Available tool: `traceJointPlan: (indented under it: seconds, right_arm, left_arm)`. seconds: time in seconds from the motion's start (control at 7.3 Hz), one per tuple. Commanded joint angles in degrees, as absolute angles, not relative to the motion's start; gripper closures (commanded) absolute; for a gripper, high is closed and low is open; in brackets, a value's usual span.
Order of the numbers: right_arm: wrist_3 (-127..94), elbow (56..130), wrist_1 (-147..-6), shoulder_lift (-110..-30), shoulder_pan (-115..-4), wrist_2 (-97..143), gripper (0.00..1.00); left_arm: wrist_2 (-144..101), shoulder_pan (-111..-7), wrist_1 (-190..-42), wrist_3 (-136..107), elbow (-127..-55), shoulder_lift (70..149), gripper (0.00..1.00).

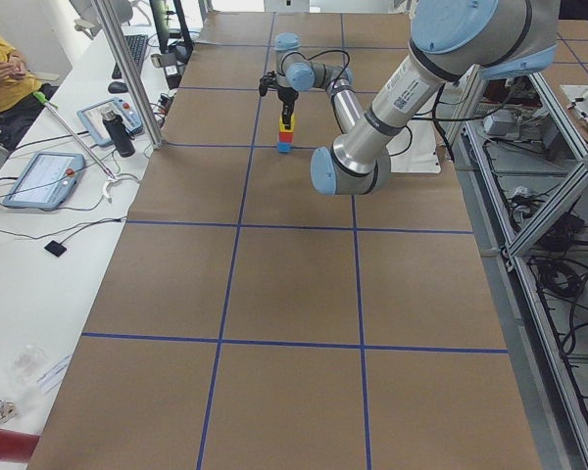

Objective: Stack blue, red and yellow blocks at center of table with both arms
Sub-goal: 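Open the left gripper to release the yellow cube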

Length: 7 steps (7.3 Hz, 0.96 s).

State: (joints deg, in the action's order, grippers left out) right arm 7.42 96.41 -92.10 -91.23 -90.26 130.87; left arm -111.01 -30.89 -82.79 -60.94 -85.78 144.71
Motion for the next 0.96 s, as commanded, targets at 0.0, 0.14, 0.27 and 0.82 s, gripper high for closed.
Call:
traceJointPlan:
  seconds: [0.0, 0.14, 0.27, 0.82]
  right_arm:
    - [7.38, 96.42, -92.11, -91.23, -90.26, 130.87, 0.00]
    - [7.38, 96.42, -92.11, -91.23, -90.26, 130.87, 0.00]
    - [7.38, 96.33, -92.11, -91.23, -90.26, 130.87, 0.00]
    - [7.47, 96.33, -92.11, -91.23, -90.26, 130.69, 0.00]
  left_arm:
    - [-111.01, -30.85, -82.88, -60.91, -85.78, 144.67, 0.27]
    - [-111.01, -30.85, -83.05, -60.91, -85.87, 144.67, 0.01]
    - [-111.01, -30.85, -83.06, -60.91, -86.22, 144.75, 0.00]
    - [-111.62, -33.56, -74.93, -56.12, -99.87, 140.83, 0.00]
